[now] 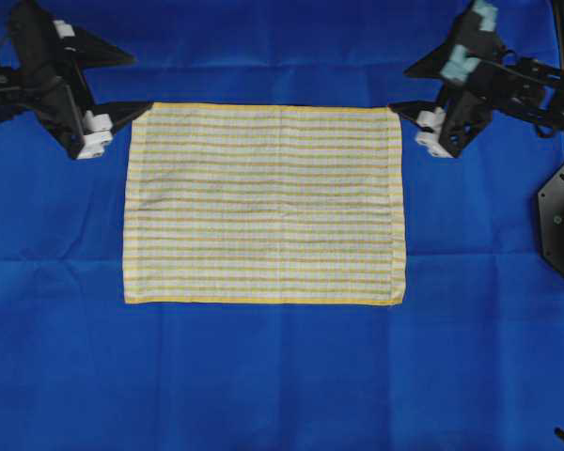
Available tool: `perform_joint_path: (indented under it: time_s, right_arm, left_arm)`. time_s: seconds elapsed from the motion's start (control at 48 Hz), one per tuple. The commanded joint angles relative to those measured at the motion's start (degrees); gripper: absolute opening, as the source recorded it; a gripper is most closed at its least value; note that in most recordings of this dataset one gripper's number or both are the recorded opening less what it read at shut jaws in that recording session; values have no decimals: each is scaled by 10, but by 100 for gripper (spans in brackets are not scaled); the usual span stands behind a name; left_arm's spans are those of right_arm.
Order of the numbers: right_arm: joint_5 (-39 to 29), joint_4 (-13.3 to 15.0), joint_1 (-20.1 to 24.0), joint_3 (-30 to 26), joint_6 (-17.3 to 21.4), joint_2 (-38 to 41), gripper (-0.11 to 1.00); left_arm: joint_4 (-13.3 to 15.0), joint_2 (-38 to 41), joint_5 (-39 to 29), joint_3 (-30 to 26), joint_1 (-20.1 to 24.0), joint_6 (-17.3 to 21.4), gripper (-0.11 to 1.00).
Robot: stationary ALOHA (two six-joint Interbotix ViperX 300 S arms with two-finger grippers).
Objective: Fold the yellow towel.
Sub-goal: 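Move both grippers to the towel's top corners and pinch them, then fold the top edge down toward the bottom edge with both grippers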
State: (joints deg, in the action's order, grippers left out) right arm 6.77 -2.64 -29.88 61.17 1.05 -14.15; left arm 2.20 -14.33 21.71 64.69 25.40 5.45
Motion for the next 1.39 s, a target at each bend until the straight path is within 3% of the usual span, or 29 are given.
perform_joint_path:
  time_s: [0.0, 0.354, 0.5, 0.583, 0.729, 0.812, 1.083, 1.374]
  right_arm:
    - [15, -1, -4, -16, 0, 27, 66]
    - [33, -5, -4, -29, 0, 107, 66]
    - [44, -4, -4, -28, 0, 119, 63]
    - [47, -4, -4, -26, -2, 125, 51]
    - [49, -3, -3, -26, -2, 126, 9]
    - [50, -3, -3, -27, -2, 126, 4]
    - [49, -4, -3, -26, -1, 114, 4]
    - [34, -4, -3, -24, -1, 66, 4]
  left_arm:
    - [1, 28, 12, -17, 5, 1, 82]
    - [4, 137, 26, -31, 18, -3, 78]
    - [5, 160, 25, -36, 32, -4, 68]
    - [5, 169, 24, -37, 33, -4, 51]
    - [5, 177, 21, -35, 33, -4, 20]
    - [7, 176, 21, -34, 33, -4, 4]
    - [7, 164, 16, -34, 33, -4, 3]
    - [5, 97, -20, -33, 33, -1, 3]
